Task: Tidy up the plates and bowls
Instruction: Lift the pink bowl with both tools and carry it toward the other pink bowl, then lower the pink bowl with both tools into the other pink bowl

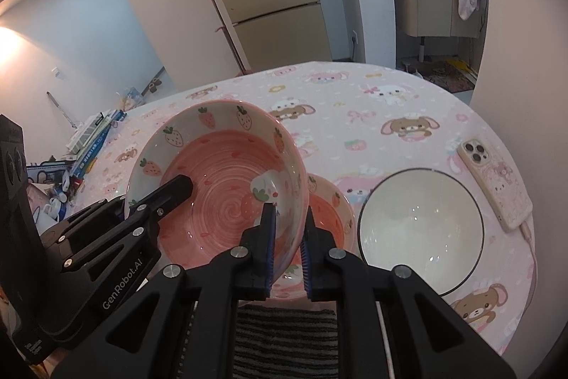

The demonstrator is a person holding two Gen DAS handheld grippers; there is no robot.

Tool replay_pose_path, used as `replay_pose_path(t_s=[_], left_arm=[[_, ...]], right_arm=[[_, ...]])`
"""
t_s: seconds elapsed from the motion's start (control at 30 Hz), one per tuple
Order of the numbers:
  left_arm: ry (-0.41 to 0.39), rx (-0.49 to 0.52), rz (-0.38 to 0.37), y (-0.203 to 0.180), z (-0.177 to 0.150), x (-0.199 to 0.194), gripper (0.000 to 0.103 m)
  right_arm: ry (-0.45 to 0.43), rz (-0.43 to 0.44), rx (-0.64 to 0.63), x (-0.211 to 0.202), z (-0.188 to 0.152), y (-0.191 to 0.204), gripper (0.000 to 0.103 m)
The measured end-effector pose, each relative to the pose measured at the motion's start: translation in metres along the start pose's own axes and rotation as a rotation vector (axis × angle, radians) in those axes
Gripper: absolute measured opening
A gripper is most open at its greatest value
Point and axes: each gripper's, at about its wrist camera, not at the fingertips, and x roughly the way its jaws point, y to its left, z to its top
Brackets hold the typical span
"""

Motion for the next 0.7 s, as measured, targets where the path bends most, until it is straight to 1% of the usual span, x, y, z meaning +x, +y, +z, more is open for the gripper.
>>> replay_pose_path(t_s=[0.1, 0.27, 0.47, 0.7], left_arm=[[0.026, 0.012, -0.004, -0.003, -0.007, 0.009, 0.01], [0.044, 0.026, -0.007, -0.006, -0.016, 0.019, 0.01], [0.041, 0.048, -0.006, -0.012, -0.024, 0.031, 0.011], [0.017, 0.089, 0.028, -0.021, -0.031, 0.032, 0.013]], right_arm=[[0.013, -0.02, 0.006, 0.005, -0.005, -0.004, 0.012], [0.018, -0.057, -0.006, 0.007, -0.014, -0.005, 0.012], [0.028, -0.1, -0.019, 0.011, -0.017, -0.008, 0.012], [0.02, -0.155, -0.07, 0.01, -0.019, -0.004, 0.012]])
